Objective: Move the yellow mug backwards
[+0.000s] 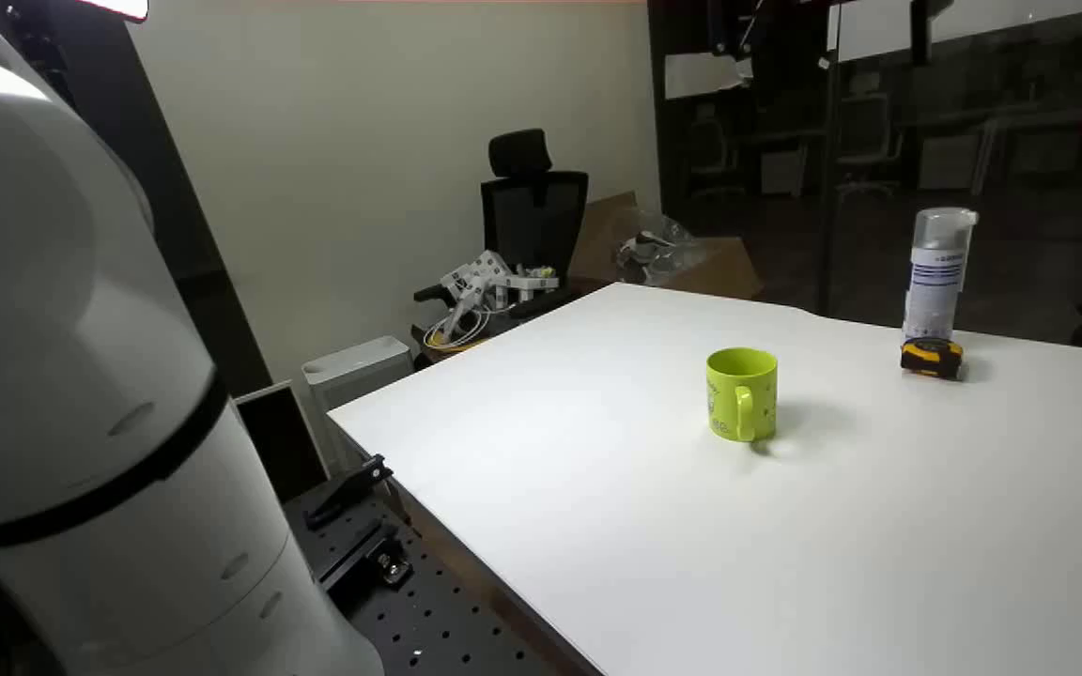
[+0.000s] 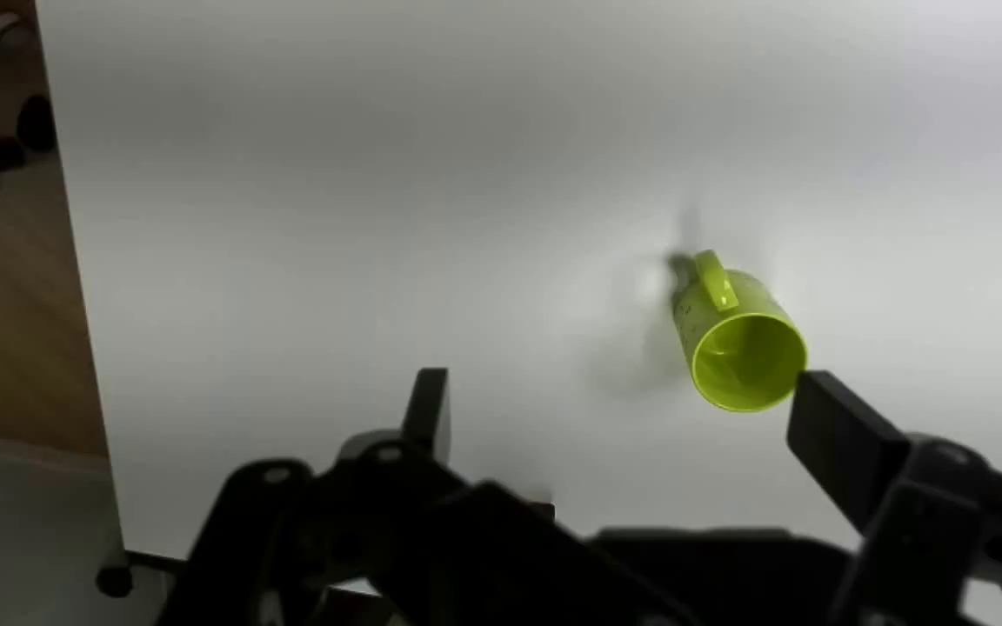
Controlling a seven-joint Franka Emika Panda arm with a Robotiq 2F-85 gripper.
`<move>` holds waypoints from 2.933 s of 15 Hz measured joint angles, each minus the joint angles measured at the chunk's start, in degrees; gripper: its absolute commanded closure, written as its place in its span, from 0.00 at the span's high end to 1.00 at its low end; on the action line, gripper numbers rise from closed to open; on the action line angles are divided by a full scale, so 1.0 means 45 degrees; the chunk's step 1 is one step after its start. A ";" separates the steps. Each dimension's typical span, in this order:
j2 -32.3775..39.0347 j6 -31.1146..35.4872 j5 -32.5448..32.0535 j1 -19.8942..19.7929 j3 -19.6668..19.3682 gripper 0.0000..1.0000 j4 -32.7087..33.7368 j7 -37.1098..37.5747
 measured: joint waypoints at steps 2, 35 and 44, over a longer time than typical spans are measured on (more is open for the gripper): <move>-0.0001 0.0017 0.0000 -0.0002 0.0000 1.00 -0.0008 0.0000; 0.8969 0.0825 0.0522 0.0641 0.0771 1.00 0.5253 0.2440; 0.9531 0.1876 0.0557 0.0594 0.1289 1.00 0.5365 0.2471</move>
